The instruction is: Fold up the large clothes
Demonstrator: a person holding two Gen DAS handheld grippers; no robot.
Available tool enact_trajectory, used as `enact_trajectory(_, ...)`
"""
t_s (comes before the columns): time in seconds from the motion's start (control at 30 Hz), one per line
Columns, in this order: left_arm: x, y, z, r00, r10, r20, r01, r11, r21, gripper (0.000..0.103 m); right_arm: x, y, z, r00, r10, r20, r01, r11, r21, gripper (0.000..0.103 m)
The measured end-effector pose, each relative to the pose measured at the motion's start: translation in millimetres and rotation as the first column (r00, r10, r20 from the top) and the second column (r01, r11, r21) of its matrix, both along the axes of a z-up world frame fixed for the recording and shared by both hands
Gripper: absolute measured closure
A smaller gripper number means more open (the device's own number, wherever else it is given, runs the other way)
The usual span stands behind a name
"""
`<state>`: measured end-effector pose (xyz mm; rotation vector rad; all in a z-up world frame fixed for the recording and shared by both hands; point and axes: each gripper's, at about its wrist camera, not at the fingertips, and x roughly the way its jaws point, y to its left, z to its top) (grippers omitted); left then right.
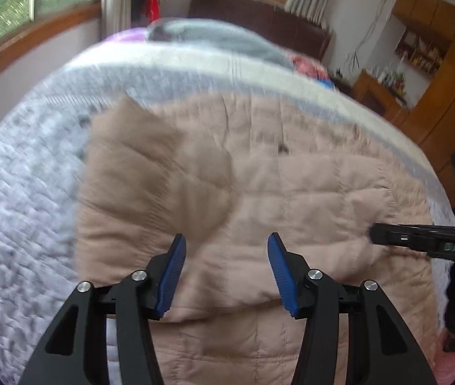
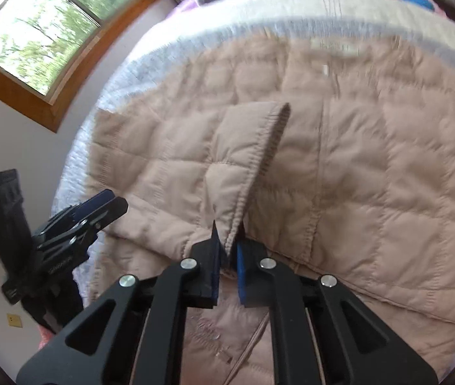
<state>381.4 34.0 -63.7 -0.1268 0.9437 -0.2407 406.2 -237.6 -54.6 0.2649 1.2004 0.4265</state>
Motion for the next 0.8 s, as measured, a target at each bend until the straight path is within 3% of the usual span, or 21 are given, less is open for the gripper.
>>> enact_trajectory(0.17,-1.1,2.2,22.2,0.998,0.009,0.065,-0.009,1.000,0.001,0.050,-13.8,-42.0,53.5,0.990,-0.068,0.125,0.071,0.997,-0.023,0.096)
enact_trajectory(0.33,11.6,-15.7,18.0,0.999,-0.026,0.044,0.024,0.999,0.033,0.051,-26.8,-95.1,70.2,0.970,-0.171,0.175,0.188,0.979,-0.082,0.096)
enact_trajectory(0.57,27.8,-51.3,-12.2,0.997,-0.074,-0.015,0.075,0.993,0.089,0.050,-31.1,-166.1,39.3,0.939,-0.315,0.141,0.331,0.937,-0.111,0.096)
enact_trajectory(0.8,29.3,-66.7,-41.6,0.996,-0.085,-0.035,0.089,0.983,0.163,0.050,-28.6,-185.9,-32.1,0.933,-0.359,0.008,0.358,0.929,-0.092,0.096)
